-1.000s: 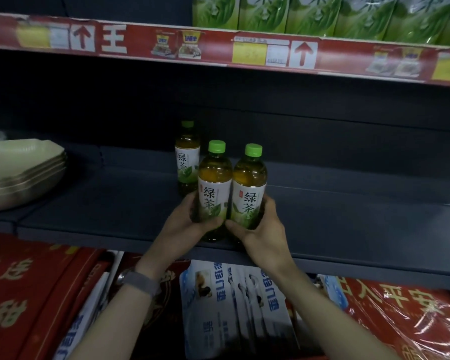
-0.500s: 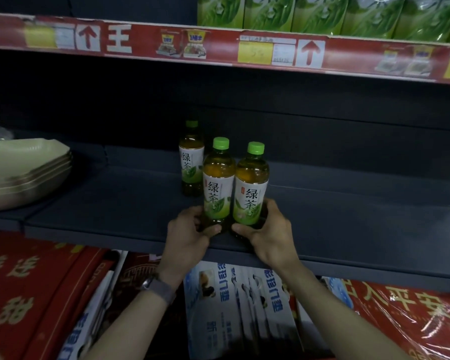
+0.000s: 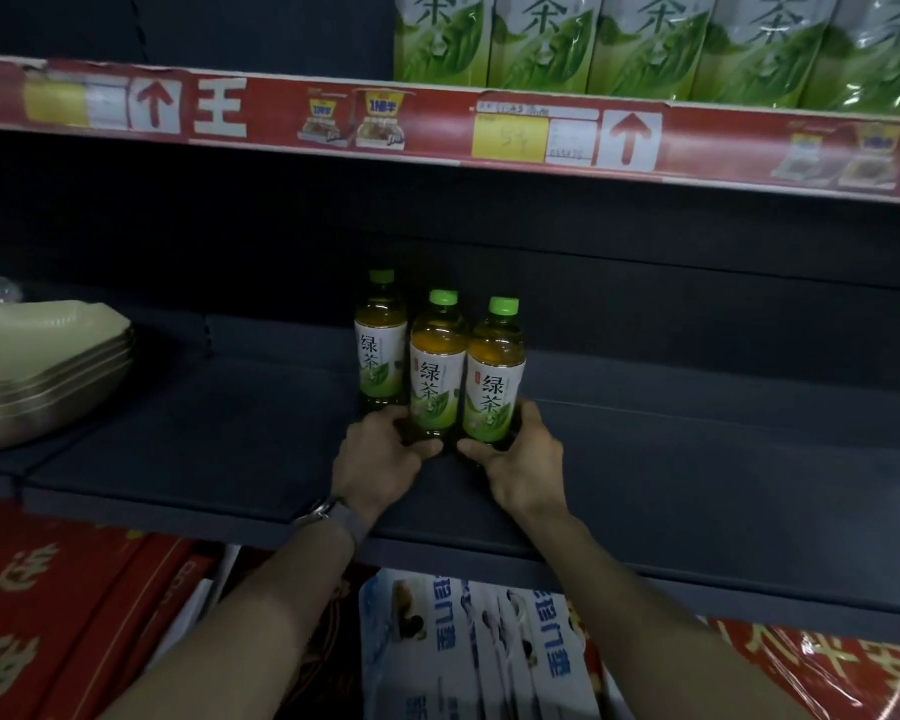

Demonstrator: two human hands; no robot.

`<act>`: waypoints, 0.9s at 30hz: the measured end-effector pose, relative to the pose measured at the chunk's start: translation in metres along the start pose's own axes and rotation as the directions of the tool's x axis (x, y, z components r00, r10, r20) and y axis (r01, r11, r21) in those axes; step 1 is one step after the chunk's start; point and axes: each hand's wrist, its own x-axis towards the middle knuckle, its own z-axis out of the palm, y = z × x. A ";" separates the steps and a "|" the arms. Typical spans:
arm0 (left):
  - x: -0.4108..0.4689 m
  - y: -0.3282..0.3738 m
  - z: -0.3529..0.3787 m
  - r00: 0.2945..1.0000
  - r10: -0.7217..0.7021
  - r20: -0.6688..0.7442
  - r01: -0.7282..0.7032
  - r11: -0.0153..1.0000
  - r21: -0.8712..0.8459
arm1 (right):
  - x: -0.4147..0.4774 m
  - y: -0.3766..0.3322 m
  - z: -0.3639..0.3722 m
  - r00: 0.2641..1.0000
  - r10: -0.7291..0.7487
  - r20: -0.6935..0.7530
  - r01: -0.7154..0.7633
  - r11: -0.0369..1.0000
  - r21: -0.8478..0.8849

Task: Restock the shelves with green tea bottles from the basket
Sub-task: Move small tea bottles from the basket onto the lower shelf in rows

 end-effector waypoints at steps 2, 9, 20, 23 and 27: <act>0.005 0.000 0.004 1.000 -0.021 -0.003 0.021 0.999 0.025 | 0.008 0.002 0.004 1.000 0.004 -0.006 -0.004 1.000 0.010; 0.022 -0.003 0.020 0.998 0.025 -0.065 -0.006 0.961 0.278 | 0.036 0.006 0.014 1.000 0.023 -0.001 -0.023 1.000 0.018; 0.019 0.002 0.026 0.997 0.038 -0.061 -0.004 0.873 0.487 | 0.037 0.014 0.020 0.998 0.062 -0.009 -0.063 0.998 -0.024; 0.018 0.002 0.025 0.998 0.034 -0.055 -0.003 0.875 0.484 | 0.038 0.015 0.019 0.997 0.073 0.010 -0.073 0.997 -0.037; 0.018 0.004 0.026 0.997 0.047 -0.067 -0.005 0.853 0.521 | 0.038 0.016 0.019 1.000 0.021 0.011 -0.021 0.997 -0.069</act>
